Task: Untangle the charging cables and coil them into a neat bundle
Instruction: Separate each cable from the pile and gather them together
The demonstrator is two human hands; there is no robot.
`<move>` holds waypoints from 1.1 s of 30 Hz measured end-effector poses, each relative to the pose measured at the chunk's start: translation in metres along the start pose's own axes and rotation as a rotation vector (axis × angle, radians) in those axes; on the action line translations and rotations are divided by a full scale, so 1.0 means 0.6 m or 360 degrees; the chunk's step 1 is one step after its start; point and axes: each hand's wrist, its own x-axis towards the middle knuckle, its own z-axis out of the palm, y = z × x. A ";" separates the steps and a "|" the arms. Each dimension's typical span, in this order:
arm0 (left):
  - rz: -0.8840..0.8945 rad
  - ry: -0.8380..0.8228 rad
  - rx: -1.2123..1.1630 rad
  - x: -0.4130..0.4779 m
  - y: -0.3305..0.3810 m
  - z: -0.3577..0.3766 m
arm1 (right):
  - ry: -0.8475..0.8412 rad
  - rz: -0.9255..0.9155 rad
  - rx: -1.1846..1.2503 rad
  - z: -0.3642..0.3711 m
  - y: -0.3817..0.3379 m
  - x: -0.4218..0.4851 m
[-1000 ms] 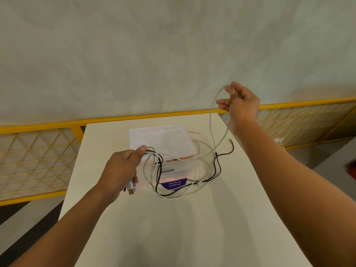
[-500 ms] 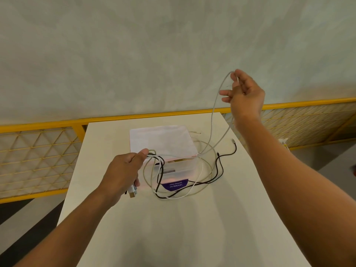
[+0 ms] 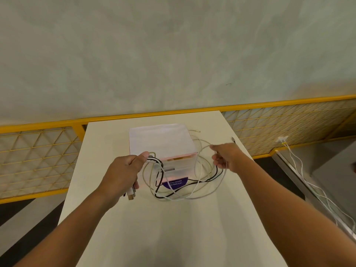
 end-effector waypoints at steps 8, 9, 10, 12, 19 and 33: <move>-0.0036 -0.0019 0.0058 0.008 -0.015 -0.011 | -0.0006 -0.0387 -0.1007 -0.006 0.038 0.004; -0.0045 -0.0019 0.0057 0.009 -0.017 -0.013 | -0.0083 -0.0422 -0.1213 -0.002 0.034 0.002; -0.0052 -0.0016 0.0056 0.010 -0.018 -0.014 | -0.0207 -0.0437 -0.1369 0.004 0.029 -0.005; -0.0062 -0.0012 0.0060 0.011 -0.019 -0.013 | -0.0491 -0.0411 -0.1463 0.022 0.027 -0.016; -0.0083 -0.0036 0.0073 0.012 -0.022 -0.006 | -0.0630 -0.0380 -0.1213 0.079 0.067 -0.015; -0.0051 -0.0052 0.0060 0.016 -0.020 0.005 | 0.0527 -0.0356 -0.0738 -0.018 -0.039 -0.011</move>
